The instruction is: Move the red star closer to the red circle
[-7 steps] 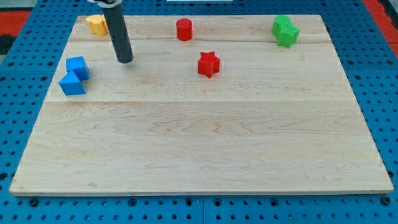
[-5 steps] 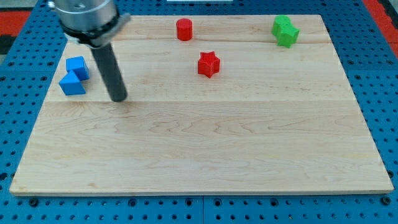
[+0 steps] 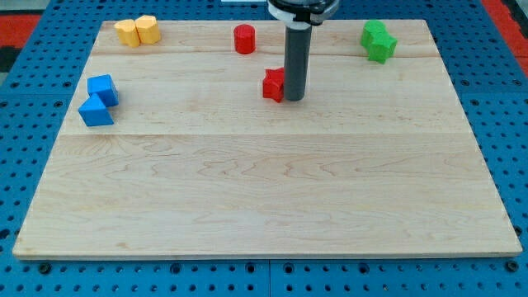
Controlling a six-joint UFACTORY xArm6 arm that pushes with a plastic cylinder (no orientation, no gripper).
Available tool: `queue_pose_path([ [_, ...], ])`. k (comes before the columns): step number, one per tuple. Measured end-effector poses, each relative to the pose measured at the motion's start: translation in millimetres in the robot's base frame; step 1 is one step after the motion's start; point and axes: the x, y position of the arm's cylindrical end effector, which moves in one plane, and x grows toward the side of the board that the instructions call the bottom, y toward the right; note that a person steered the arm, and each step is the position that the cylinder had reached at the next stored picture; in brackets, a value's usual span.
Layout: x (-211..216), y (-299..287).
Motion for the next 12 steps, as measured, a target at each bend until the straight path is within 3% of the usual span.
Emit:
queue_pose_path([
  [4, -29.0, -34.1],
  [8, -1.1, -95.7],
  [10, -47.1, -58.9],
  [12, -51.4, -76.9],
])
